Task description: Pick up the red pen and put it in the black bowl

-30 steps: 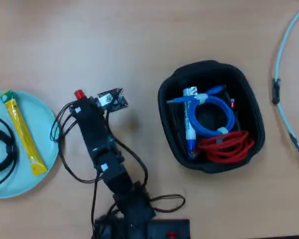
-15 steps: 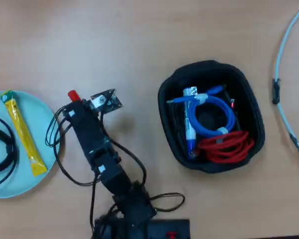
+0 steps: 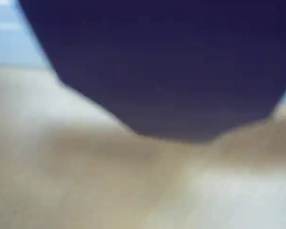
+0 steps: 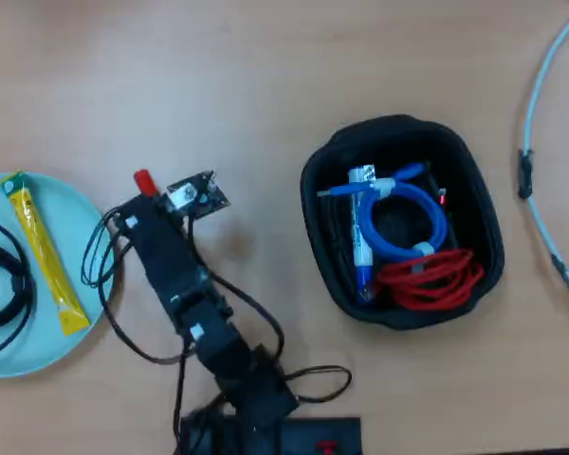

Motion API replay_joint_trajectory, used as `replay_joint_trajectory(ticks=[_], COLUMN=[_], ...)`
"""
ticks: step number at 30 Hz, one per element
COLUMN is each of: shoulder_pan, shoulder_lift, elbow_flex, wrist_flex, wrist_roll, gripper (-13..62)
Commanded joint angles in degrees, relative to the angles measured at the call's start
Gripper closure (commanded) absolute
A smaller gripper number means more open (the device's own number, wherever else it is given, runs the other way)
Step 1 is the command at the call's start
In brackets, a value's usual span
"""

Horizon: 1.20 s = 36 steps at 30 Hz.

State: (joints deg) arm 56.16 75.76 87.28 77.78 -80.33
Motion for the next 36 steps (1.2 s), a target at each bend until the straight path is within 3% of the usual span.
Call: replay_joint_trajectory(ticks=[1,7,18,30,36], shoulder_pan=[-0.26,0.35,9.76,25.93,31.29], shoulder_lift=[8.96,15.47,16.17,16.00,15.91], elbow_flex=[-4.39,-10.90,-24.26,-30.50,-32.87], wrist_flex=[4.04,12.83,17.23,16.70,16.52], wrist_roll=[4.75,7.38,15.29,38.32,42.63], gripper=[56.6,56.6,56.5,56.4,56.4])
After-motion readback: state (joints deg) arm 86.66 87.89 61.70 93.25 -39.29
